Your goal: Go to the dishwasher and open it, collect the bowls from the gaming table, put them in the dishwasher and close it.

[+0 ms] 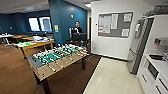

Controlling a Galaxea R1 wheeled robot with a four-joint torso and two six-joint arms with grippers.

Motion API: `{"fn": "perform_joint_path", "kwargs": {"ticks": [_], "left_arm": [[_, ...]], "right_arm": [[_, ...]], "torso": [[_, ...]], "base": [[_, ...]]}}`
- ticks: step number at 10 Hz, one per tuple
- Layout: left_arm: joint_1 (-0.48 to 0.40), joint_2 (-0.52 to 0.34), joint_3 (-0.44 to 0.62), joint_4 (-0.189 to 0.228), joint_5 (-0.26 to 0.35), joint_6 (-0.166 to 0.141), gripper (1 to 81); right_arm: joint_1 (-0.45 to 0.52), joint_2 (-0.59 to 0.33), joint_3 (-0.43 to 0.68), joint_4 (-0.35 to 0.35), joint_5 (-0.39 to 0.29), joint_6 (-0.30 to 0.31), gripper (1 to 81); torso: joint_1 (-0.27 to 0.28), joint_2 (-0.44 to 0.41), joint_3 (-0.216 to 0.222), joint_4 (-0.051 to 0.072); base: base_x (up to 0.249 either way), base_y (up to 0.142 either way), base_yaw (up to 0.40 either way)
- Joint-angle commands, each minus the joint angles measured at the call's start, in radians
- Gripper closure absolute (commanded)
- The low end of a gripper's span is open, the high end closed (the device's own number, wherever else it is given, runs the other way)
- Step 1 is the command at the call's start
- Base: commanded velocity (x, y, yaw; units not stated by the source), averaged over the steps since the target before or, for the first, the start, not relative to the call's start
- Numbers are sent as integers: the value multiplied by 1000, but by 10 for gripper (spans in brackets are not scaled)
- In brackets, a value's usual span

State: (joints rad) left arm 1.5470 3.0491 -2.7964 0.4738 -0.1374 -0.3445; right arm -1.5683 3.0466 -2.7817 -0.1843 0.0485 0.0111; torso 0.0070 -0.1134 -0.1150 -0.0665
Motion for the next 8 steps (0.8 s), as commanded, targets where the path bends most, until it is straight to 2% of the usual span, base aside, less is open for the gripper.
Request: {"fn": "perform_joint_path", "kwargs": {"ticks": [1, 8], "left_arm": [[-44, 5, -2, 8, 41, 1, 10], [-44, 4, -6, 9, 42, 1, 10]], "right_arm": [[52, -1, -2, -11, -53, -5, 10], [53, 4, -2, -11, -53, -5, 10]], "torso": [[0, 0, 0, 0], [0, 0, 0, 0]], "base": [[0, 0, 350], [0, 0, 350]]}}
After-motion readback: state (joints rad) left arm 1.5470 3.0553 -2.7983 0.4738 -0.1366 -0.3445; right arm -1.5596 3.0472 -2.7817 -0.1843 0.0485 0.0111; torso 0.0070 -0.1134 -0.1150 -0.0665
